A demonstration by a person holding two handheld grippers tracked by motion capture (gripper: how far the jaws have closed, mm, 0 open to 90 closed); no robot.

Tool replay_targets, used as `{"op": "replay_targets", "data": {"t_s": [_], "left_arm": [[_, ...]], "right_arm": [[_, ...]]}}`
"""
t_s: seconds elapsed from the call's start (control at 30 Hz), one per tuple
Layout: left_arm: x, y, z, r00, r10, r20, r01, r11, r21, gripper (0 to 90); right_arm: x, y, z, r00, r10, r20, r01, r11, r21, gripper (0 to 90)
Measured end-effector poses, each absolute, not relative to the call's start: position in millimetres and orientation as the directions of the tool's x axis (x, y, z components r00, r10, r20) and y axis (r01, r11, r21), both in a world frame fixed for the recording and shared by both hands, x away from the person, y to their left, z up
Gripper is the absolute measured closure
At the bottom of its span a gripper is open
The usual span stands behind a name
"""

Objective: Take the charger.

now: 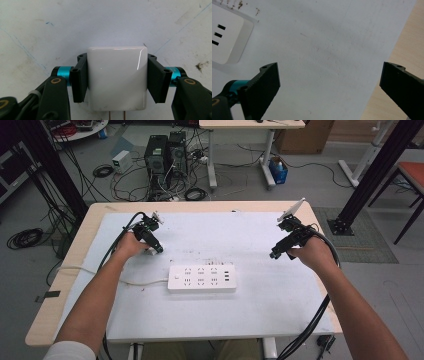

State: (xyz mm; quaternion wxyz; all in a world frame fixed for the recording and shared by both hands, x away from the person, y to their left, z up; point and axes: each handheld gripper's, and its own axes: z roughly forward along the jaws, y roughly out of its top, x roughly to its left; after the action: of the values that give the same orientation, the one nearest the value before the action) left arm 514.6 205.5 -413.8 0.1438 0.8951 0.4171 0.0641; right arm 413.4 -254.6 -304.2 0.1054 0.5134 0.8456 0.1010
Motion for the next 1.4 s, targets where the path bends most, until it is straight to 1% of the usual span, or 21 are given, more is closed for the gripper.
{"op": "replay_targets", "data": {"t_s": [0.27,0.57,0.73,1.0,1.03,1.07,1.17,1.3,1.4], "left_arm": [[507.7,203.1,-403.6,0.65,0.76,-0.002,0.715,-0.611,0.339,42.6],[487.2,201.0,-372.6,0.695,0.719,0.004,0.664,-0.643,0.381,42.6],[467.9,201.0,-351.6,0.737,0.676,-0.003,0.618,-0.672,0.407,42.6],[429.5,195.0,-320.4,0.795,0.606,0.02,0.537,-0.72,0.44,42.6],[429.5,195.0,-320.4,0.795,0.606,0.02,0.537,-0.72,0.44,42.5],[415.7,192.0,-309.9,0.808,0.589,0.019,0.519,-0.726,0.451,42.5],[407.9,189.1,-304.8,0.811,0.584,0.007,0.517,-0.724,0.457,42.6],[394.5,183.5,-294.6,0.829,0.56,0.003,0.494,-0.734,0.466,42.6],[378.1,175.5,-287.0,0.86,0.511,0.015,0.446,-0.764,0.466,42.6]], "right_arm": [[410.5,-256.7,-305.2,-0.453,0.889,-0.072,0.843,0.453,0.29,2.3],[403.5,-254.6,-304.3,-0.456,0.886,-0.086,0.837,0.46,0.295,2.2],[397.7,-253.1,-302.4,-0.467,0.879,-0.093,0.83,0.472,0.298,2.2],[386.0,-248.1,-299.3,-0.487,0.866,-0.113,0.812,0.497,0.306,2.2],[386.0,-248.1,-299.3,-0.487,0.866,-0.113,0.812,0.497,0.306,2.2],[381.7,-246.4,-298.5,-0.495,0.862,-0.11,0.808,0.503,0.308,2.2],[379.1,-244.4,-297.4,-0.494,0.862,-0.11,0.808,0.502,0.308,2.2],[372.0,-239.3,-293.0,-0.516,0.849,-0.113,0.791,0.523,0.318,2.2],[367.5,-237.2,-291.7,-0.525,0.843,-0.114,0.783,0.532,0.324,2.2]]}}
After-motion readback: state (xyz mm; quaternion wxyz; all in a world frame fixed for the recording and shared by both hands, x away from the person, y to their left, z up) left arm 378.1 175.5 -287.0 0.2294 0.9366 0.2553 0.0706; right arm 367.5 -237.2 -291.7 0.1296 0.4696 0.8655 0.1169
